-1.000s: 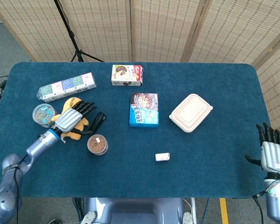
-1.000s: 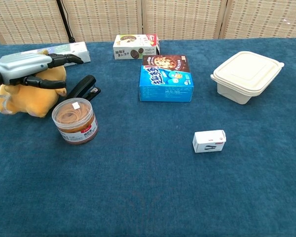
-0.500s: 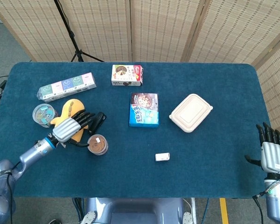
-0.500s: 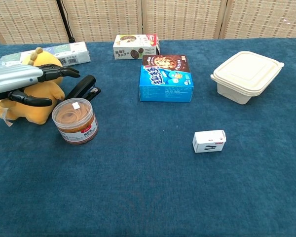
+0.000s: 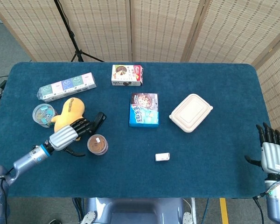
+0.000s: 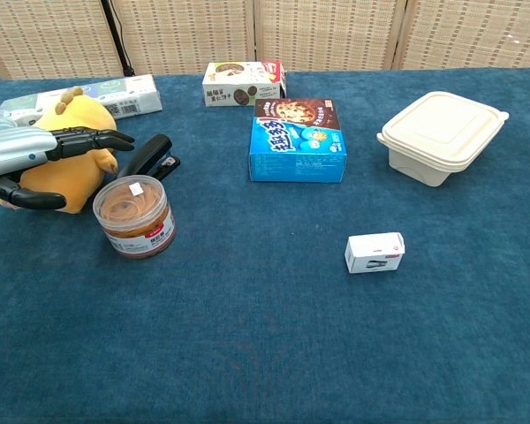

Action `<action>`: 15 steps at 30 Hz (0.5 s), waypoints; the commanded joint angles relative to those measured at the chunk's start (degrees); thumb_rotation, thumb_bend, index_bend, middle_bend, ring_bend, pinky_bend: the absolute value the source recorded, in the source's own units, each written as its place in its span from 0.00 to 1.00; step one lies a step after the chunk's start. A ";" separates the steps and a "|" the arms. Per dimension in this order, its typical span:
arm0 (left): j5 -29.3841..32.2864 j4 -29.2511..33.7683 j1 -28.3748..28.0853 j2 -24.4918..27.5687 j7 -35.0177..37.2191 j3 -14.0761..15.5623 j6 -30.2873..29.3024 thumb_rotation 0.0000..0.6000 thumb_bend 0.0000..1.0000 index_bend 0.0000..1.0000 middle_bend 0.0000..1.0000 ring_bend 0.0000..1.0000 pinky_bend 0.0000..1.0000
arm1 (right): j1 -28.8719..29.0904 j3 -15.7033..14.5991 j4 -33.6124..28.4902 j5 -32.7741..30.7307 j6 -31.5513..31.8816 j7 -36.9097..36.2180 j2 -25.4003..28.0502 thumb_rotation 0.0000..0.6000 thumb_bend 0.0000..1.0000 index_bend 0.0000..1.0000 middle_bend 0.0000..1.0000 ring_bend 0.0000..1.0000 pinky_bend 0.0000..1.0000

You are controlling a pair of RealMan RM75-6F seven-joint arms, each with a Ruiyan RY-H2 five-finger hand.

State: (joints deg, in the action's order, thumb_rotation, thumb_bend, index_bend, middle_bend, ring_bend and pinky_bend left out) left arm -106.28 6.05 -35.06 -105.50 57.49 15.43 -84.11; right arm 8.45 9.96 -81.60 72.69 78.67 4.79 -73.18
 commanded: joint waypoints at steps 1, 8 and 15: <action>0.60 0.03 0.08 0.21 0.18 -0.44 -1.03 0.00 0.00 0.00 0.00 0.00 0.00 | -0.05 0.00 -0.11 0.06 0.11 0.00 0.07 1.00 0.00 0.00 0.00 0.00 0.00; 4.50 -0.39 -3.09 0.67 0.98 -4.19 -0.33 0.00 0.00 0.00 0.00 0.00 0.00 | 0.02 -0.14 -0.21 -0.01 -0.08 0.40 -0.07 1.00 0.00 0.00 0.00 0.00 0.00; 6.44 -0.94 -6.72 0.02 -0.55 -5.76 6.90 0.00 0.00 0.00 0.00 0.00 0.00 | 0.11 -0.10 0.16 -0.47 -0.29 0.95 -0.49 1.00 0.00 0.00 0.00 0.00 0.00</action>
State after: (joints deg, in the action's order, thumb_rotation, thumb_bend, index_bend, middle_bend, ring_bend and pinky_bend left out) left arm -100.54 5.38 -40.58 -105.14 57.65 10.22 -79.50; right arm 8.57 9.85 -81.47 72.24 78.40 5.72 -73.65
